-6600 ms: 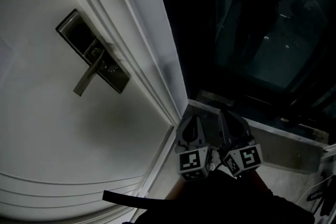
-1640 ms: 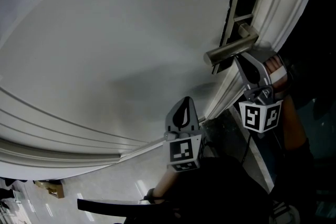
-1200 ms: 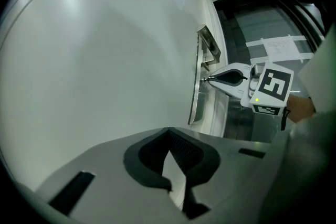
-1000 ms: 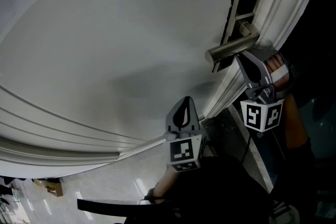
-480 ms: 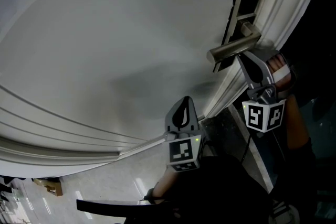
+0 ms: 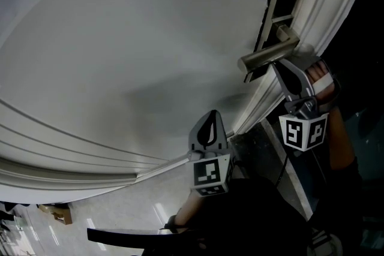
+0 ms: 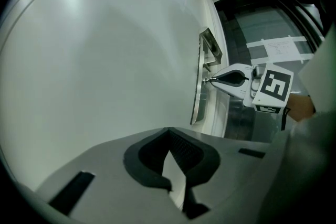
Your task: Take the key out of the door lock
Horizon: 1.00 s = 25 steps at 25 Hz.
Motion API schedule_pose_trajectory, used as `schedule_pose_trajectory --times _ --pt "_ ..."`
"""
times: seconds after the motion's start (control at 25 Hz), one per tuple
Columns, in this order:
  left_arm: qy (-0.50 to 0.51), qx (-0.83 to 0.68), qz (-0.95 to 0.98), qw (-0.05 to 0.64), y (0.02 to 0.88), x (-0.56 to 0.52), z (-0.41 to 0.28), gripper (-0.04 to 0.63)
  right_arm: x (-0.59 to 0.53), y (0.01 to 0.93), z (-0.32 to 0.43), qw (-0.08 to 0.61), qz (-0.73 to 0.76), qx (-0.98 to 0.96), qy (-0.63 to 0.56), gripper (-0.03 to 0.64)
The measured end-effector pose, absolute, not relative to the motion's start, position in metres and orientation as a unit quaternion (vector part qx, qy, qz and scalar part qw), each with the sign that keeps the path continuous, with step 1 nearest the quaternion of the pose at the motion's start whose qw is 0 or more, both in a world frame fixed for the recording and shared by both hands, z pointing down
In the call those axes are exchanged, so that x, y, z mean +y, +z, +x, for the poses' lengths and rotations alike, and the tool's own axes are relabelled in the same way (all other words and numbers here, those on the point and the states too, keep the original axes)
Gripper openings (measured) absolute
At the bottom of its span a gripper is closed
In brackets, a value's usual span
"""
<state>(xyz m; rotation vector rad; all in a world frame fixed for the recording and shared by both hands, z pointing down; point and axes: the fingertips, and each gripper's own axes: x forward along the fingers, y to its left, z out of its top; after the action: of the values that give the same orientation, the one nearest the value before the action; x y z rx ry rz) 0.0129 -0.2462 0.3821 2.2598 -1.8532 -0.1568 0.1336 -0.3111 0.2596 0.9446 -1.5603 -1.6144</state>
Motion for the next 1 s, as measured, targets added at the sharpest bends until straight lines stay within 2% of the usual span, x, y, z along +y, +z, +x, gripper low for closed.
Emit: schedule_pose_trajectory --times 0.4,1.0 --pt "-0.055 -0.631 0.767 0.108 0.3829 -0.2460 0.0117 0.000 -0.3111 0.2583 0.1344 0.336 0.366 -0.625 -0.602 0.012" --pt "-0.052 -0.632 0.766 0.103 0.3815 -0.2454 0.0086 0.000 -0.3110 0.2602 0.1341 0.345 0.348 -0.592 -0.640 0.012"
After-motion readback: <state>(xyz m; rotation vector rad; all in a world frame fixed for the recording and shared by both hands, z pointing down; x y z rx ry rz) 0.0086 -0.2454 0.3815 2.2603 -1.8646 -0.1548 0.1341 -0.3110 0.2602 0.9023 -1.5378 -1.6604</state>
